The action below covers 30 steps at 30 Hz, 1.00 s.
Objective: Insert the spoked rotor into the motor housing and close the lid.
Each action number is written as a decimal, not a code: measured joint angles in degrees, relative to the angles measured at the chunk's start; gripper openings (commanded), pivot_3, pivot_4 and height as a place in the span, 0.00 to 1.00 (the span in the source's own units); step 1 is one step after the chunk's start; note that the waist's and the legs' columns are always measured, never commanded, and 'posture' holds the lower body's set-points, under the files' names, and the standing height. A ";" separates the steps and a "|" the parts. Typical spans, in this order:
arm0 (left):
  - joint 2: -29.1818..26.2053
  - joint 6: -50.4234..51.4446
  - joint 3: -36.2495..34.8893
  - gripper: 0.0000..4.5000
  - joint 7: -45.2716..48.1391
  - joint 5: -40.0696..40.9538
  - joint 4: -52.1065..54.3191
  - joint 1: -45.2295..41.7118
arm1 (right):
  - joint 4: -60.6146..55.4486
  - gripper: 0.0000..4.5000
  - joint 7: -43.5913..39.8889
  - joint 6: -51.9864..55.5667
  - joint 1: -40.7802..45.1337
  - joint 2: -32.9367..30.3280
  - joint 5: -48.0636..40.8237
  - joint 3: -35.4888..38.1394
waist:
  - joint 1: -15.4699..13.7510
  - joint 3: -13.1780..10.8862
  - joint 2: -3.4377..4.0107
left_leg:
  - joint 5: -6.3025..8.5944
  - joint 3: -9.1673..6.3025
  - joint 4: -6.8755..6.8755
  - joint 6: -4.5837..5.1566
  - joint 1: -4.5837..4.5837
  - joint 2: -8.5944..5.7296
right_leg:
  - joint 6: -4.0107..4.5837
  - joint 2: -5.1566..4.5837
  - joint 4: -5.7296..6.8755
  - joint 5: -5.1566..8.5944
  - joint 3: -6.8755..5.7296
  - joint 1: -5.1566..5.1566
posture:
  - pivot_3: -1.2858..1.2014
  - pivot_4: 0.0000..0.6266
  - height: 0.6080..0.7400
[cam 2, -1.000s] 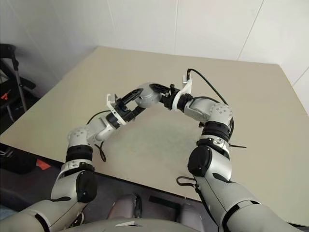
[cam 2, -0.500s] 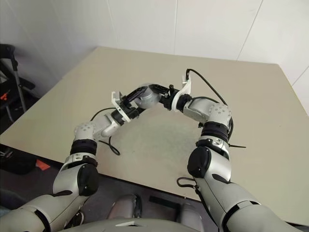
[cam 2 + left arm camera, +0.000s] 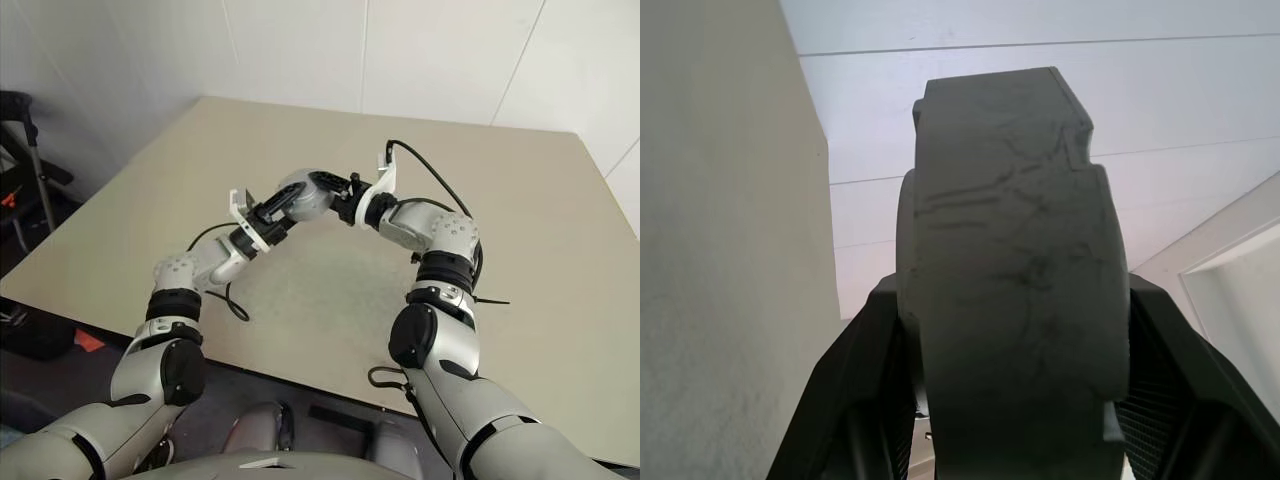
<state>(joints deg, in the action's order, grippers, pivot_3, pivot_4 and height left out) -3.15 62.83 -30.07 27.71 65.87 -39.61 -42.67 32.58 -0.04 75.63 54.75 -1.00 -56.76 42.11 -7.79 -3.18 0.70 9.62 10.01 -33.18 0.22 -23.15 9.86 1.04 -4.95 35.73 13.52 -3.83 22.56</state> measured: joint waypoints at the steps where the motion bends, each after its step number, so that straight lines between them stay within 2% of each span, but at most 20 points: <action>1: 0.03 -0.09 -0.02 0.48 -0.02 0.00 0.01 0.00 | 0.01 0.45 -0.09 -0.11 0.00 0.00 0.00 -0.09 | 0.00 0.00 0.00 | 0.00 0.00 0.00 0.00 0.00 0.00 | 0.00 0.00 0.00 0.00 0.00 0.00 | 0.52 0.00 1.00; 7: 0.41 -0.61 -0.04 0.48 -0.28 -0.53 0.00 0.00 | 0.21 0.45 -2.56 -0.74 -0.88 -1.13 0.21 -2.01 | -0.05 0.00 0.00 | 0.00 -0.01 -0.02 0.00 0.00 0.00 | 0.00 -0.01 0.00 0.00 -0.02 -0.05 | 0.52 0.00 1.00; 8: 0.41 -0.61 -0.04 0.48 -0.32 -0.65 0.00 0.00 | 0.20 0.61 -3.13 -1.05 -1.12 -1.25 0.31 -2.50 | -0.09 0.00 0.00 | 0.00 -0.01 -0.03 0.00 0.01 0.00 | 0.00 -0.01 0.00 0.00 -0.02 -0.05 | 0.52 0.00 1.00; 9: 0.36 -0.88 0.06 0.48 -0.60 -1.05 0.10 0.00 | 0.19 0.66 -3.45 -1.47 -1.37 -1.53 0.72 -3.61 | -0.13 0.00 0.00 | 0.00 -0.01 -0.03 0.00 0.03 0.00 | 0.00 -0.01 0.00 0.00 -0.02 -0.07 | 0.52 0.00 1.00; 13: -0.13 -2.45 -0.18 0.48 -2.13 -2.38 0.15 1.56 | -1.12 0.96 -5.14 -5.21 -1.86 -2.46 3.42 -7.72 | 0.02 0.00 0.00 | 0.00 -0.02 -0.03 0.00 0.06 0.01 | 0.02 -0.01 0.00 -0.01 -0.03 -0.08 | 0.52 0.00 1.00; 14: -0.20 -2.86 -0.30 0.48 -2.32 -2.57 0.25 2.11 | -1.49 0.99 -5.52 -6.44 -1.87 -2.81 4.23 -8.66 | 0.00 0.00 0.00 | 0.00 -0.02 -0.04 0.00 0.06 0.01 | 0.02 -0.01 0.00 -0.01 -0.03 -0.09 | 0.52 0.00 1.00; 22: -1.06 -12.11 -2.34 0.48 -5.25 -5.45 8.19 8.96 | 1.34 0.99 -4.67 -20.68 -2.11 -3.78 10.89 -10.27 | 0.18 0.00 0.00 | 0.00 -0.04 -0.05 0.00 0.05 0.02 | 0.02 -0.01 -0.01 -0.01 -0.05 -0.11 | 0.52 0.00 1.00; 30: -3.68 -23.32 -8.53 0.48 -14.66 -7.86 10.10 11.79 | 2.36 0.99 -4.32 -21.72 -2.70 -4.33 11.36 -9.52 | 0.51 0.01 -0.02 | 0.00 -0.11 -0.12 0.01 0.06 0.03 | -0.01 0.00 0.00 -0.03 -0.07 -0.16 | 0.52 0.00 1.00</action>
<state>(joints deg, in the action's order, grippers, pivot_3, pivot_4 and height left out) -6.83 39.51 -38.60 13.04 58.01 -29.51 -30.89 34.94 -4.37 53.90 52.05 -5.33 -45.39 32.59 -7.28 -3.18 0.68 9.62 9.90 -33.30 0.23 -23.09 9.89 1.03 -4.95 35.73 13.49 -3.90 22.41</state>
